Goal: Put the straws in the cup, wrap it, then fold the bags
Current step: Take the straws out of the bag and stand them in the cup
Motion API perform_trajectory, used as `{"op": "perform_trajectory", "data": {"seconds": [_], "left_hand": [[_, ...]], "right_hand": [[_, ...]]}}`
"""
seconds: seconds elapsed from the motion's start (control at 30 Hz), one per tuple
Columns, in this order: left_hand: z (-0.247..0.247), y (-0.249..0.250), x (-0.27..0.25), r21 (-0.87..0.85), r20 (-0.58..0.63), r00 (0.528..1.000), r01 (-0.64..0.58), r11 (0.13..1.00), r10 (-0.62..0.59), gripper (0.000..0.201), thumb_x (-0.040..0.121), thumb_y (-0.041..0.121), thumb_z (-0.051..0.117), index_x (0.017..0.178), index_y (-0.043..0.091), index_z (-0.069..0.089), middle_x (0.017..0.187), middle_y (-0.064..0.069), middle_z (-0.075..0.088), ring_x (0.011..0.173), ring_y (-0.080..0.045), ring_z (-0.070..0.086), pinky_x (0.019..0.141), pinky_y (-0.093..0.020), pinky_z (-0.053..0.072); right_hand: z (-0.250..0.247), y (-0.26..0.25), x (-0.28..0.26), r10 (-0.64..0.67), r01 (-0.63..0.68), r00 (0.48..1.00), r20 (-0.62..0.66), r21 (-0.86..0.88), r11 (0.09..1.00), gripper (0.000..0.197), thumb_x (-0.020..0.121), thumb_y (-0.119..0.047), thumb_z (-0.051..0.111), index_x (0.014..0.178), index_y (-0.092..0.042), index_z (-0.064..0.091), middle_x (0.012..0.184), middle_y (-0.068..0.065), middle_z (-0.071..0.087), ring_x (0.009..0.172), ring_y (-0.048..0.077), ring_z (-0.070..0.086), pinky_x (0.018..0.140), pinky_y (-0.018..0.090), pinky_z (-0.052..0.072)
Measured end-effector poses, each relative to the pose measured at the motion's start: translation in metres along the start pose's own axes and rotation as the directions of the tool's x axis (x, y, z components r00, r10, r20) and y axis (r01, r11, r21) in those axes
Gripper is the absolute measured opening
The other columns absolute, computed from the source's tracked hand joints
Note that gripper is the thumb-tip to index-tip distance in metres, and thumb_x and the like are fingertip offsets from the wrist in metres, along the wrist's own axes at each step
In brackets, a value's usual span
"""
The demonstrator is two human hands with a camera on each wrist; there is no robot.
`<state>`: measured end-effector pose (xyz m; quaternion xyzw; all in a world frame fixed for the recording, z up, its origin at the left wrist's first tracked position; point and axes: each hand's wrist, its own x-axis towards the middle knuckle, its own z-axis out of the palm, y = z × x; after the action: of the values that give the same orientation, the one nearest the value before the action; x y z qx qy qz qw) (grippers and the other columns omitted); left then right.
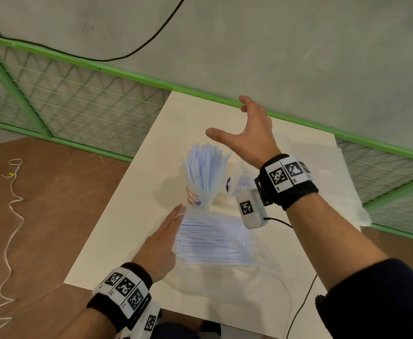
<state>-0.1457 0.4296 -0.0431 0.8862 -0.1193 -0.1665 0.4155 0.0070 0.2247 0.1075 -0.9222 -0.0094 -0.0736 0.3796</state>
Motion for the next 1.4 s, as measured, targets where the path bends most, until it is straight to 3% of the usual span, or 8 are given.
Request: {"op": "perform_trajectory", "data": {"seconds": [0.2,0.33,0.47,0.6,0.7,0.97,1.2,1.4], "left_hand": [[0.0,0.001,0.0,-0.024,0.009,1.0,0.012,1.0,-0.012,0.103,0.072,-0.017,0.04,0.15,0.04,0.006,0.153,0.035,-0.007,0.139,0.001,0.023,0.111,-0.019,0.03],[0.001,0.0,0.0,-0.024,0.022,0.998,0.056,0.998,-0.055,0.105,0.074,-0.014,0.041,0.151,0.044,0.0,0.15,0.04,-0.014,0.13,-0.01,0.043,0.095,-0.017,0.042],[0.002,-0.001,0.002,-0.025,0.012,1.0,0.02,0.999,-0.02,0.104,0.072,-0.018,0.039,0.152,0.039,0.005,0.153,0.035,-0.007,0.142,0.001,0.02,0.107,-0.012,0.028],[0.004,-0.004,0.001,-0.009,0.021,1.0,0.008,1.0,-0.008,0.106,0.07,-0.019,0.04,0.152,0.039,0.006,0.153,0.036,-0.007,0.141,0.001,0.024,0.111,-0.025,0.037],[0.006,-0.005,0.001,-0.005,0.021,1.0,0.004,1.0,-0.004,0.107,0.068,-0.018,0.04,0.152,0.038,0.005,0.154,0.034,-0.007,0.141,0.0,0.023,0.111,-0.028,0.038],[0.007,-0.004,0.001,-0.004,0.011,1.0,0.022,1.0,-0.021,0.107,0.068,-0.021,0.039,0.153,0.035,0.007,0.155,0.033,-0.006,0.141,0.002,0.021,0.111,-0.026,0.036],[0.008,-0.006,0.001,0.008,0.01,1.0,0.018,1.0,-0.018,0.107,0.068,-0.021,0.039,0.153,0.034,0.006,0.155,0.032,-0.007,0.143,0.004,0.017,0.112,-0.026,0.036],[0.005,-0.008,0.0,-0.007,-0.002,1.0,0.007,1.0,-0.007,0.107,0.067,-0.021,0.038,0.152,0.037,0.008,0.153,0.035,-0.005,0.14,0.003,0.022,0.11,-0.026,0.037]], "right_hand": [[0.008,-0.005,-0.034,-0.238,0.239,0.97,-0.047,0.025,0.971,0.053,0.08,-0.036,0.071,0.128,-0.023,0.053,0.118,-0.005,0.053,0.094,0.007,0.052,0.08,0.016,0.041],[0.047,0.007,-0.108,-0.47,0.479,0.841,0.268,0.032,0.877,0.024,0.079,-0.013,0.046,0.094,-0.015,0.065,0.088,0.0,0.064,0.068,0.014,0.057,0.063,0.028,0.048],[0.092,0.049,-0.155,-0.221,0.502,0.711,0.667,-0.262,0.824,0.026,0.084,-0.006,0.048,0.105,-0.009,0.063,0.104,0.011,0.062,0.09,0.037,0.06,0.067,0.044,0.05],[0.115,0.086,-0.18,-0.027,0.512,0.679,0.734,-0.447,0.733,0.032,0.07,-0.007,0.068,0.101,-0.005,0.062,0.093,0.014,0.061,0.077,0.036,0.061,0.055,0.035,0.037],[0.129,0.107,-0.192,-0.006,0.507,0.724,0.69,-0.527,0.682,0.043,0.04,-0.016,0.085,0.079,-0.014,0.067,0.072,0.003,0.062,0.057,0.022,0.059,0.046,0.027,0.044],[0.143,0.114,-0.195,0.006,0.479,0.771,0.637,-0.584,0.655,0.035,0.037,-0.019,0.086,0.066,-0.017,0.068,0.066,0.001,0.063,0.059,0.021,0.061,0.052,0.029,0.051],[0.141,0.109,-0.195,0.014,0.51,0.744,0.668,-0.581,0.634,0.026,0.086,-0.007,0.05,0.111,-0.004,0.057,0.108,0.017,0.065,0.103,0.037,0.056,0.092,0.045,0.041],[0.122,0.109,-0.186,-0.049,0.357,0.786,0.617,-0.387,0.85,0.029,0.087,-0.034,0.054,0.108,-0.015,0.056,0.099,0.009,0.068,0.091,0.033,0.061,0.081,0.036,0.043]]}}
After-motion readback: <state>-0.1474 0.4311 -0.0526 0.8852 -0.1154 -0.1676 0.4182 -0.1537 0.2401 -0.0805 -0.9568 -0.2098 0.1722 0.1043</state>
